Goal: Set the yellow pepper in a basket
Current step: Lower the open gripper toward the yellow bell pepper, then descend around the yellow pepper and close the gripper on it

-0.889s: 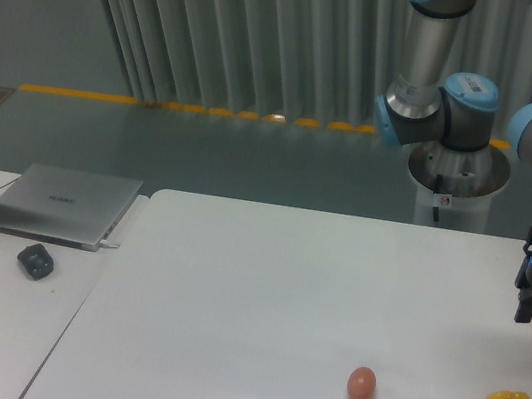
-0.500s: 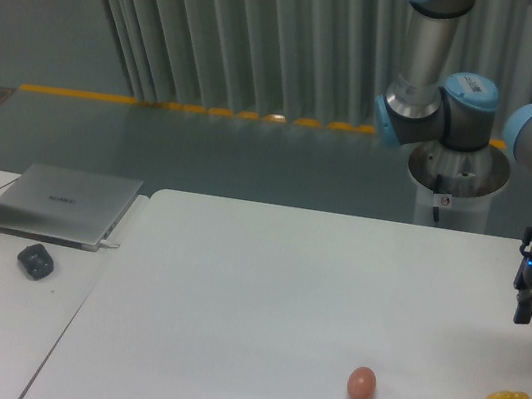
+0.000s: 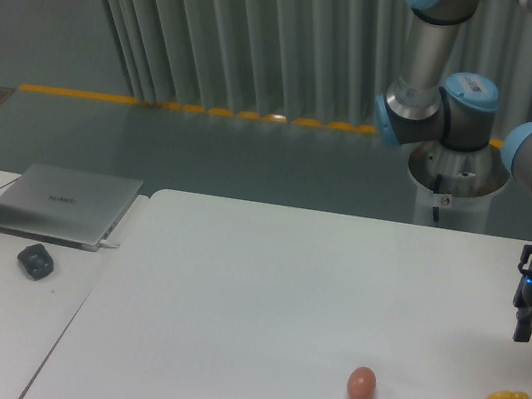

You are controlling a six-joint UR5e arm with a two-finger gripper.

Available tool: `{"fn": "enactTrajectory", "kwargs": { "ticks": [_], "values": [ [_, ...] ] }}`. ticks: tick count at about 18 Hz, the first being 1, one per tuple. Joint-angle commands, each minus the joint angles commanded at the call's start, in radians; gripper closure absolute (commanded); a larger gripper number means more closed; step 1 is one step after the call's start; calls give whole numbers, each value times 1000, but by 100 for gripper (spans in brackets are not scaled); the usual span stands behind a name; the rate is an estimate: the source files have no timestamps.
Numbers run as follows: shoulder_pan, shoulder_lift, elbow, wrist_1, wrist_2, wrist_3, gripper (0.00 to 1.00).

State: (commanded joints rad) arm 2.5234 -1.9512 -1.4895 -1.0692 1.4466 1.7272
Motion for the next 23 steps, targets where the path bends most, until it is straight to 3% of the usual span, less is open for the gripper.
{"fn": "enactTrajectory", "kwargs": {
  "ticks": [9, 23],
  "values": [
    [-11, -57, 47, 6, 26, -12, 0],
    [-38, -109, 58, 48, 31, -58, 0]
  ]
}}
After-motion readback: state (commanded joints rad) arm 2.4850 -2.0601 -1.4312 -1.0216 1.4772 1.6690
